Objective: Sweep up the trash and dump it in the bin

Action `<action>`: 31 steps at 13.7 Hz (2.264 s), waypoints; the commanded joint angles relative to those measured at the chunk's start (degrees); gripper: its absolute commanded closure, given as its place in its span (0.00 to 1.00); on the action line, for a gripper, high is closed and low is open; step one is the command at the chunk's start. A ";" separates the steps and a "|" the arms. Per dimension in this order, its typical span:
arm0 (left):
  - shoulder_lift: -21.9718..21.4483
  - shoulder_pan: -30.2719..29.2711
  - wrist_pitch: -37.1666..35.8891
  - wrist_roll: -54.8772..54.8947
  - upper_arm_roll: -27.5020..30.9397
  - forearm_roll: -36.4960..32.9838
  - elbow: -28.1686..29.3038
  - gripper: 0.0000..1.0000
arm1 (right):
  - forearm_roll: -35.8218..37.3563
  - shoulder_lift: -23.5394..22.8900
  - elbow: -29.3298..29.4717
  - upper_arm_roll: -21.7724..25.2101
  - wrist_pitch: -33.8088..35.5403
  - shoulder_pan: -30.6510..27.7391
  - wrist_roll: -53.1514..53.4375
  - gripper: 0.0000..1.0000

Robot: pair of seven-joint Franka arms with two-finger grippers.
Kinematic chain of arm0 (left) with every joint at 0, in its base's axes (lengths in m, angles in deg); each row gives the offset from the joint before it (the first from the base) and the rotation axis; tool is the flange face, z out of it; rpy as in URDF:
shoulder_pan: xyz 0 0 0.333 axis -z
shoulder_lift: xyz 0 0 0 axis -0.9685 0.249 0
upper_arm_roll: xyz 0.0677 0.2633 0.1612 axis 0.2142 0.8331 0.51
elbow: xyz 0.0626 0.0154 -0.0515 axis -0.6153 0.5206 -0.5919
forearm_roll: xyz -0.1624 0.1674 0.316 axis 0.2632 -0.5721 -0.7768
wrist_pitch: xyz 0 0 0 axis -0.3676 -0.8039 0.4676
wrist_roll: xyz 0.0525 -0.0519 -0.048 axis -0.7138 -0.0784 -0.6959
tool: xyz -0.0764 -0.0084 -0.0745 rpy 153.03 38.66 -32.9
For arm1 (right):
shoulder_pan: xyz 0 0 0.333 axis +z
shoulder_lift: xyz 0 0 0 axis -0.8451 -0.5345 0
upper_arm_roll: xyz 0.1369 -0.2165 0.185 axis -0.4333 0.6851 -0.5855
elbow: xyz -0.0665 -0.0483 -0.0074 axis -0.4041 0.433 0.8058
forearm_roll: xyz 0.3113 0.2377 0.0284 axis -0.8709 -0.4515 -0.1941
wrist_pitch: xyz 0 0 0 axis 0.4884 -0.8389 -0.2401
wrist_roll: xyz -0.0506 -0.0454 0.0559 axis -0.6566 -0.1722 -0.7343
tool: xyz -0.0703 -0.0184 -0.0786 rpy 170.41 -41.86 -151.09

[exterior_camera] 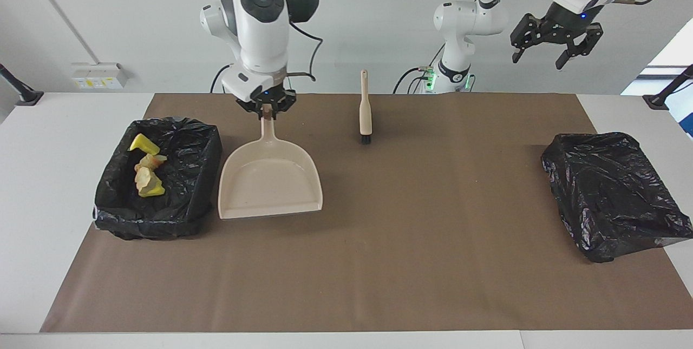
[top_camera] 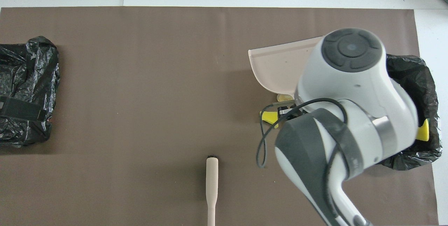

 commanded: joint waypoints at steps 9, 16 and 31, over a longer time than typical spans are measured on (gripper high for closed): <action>-1.95 -0.64 0.00 0.61 -0.09 0.46 2.21 0.00 | -8.40 -25.31 18.94 0.61 -14.80 12.12 20.03 1.00; -1.95 -0.64 0.00 0.61 -0.09 0.46 2.21 0.00 | -7.69 -28.40 18.34 0.26 -21.05 12.38 15.29 1.00; 0.59 0.33 7.90 0.34 -0.35 0.55 2.30 0.00 | -13.05 -2.87 1.43 0.26 -0.38 11.15 10.96 0.00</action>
